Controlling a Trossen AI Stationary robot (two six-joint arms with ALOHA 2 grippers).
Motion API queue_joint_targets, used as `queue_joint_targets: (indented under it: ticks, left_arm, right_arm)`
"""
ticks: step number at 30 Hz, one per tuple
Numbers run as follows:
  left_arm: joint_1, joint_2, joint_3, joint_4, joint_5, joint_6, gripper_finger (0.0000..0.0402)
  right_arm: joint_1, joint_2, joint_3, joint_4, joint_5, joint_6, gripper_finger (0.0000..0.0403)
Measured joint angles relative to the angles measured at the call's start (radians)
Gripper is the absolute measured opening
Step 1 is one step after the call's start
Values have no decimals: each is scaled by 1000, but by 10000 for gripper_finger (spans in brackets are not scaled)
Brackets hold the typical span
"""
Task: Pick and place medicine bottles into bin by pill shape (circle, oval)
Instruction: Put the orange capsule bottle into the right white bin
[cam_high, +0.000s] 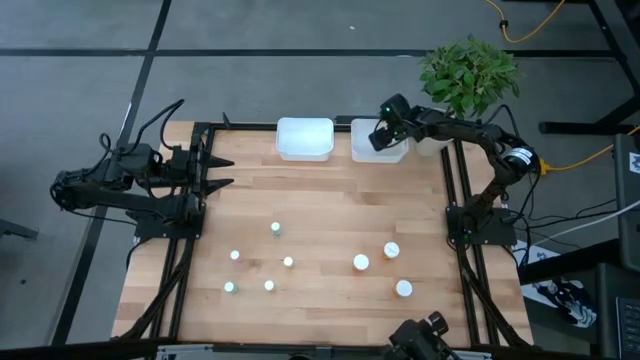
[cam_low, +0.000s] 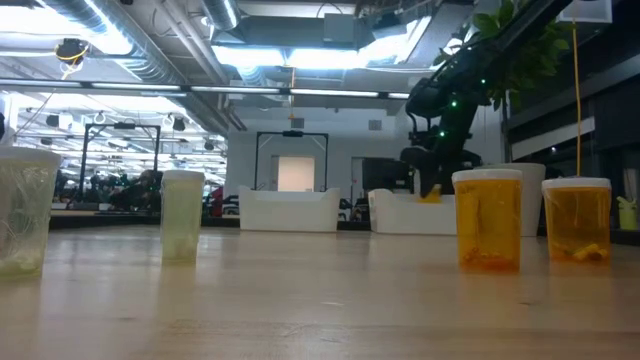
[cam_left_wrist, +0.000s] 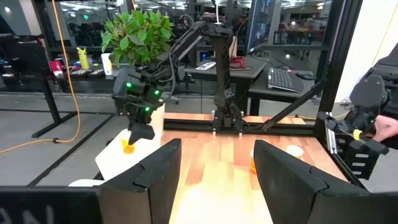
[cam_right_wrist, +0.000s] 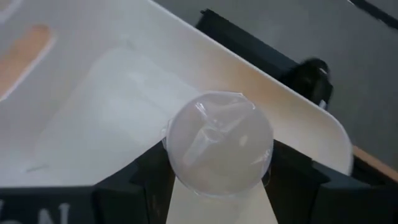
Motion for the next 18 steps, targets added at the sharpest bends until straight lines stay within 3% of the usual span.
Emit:
queue_joint_targets:
  ticks: [9,18]
  left_arm:
    - [0,0,0,0,0,0,195]
    - [0,0,0,0,0,0,195]
  right_arm:
    - [-23,3,-2,24,-52,-183,206]
    - [-61,3,-2,25,-118,-242,208]
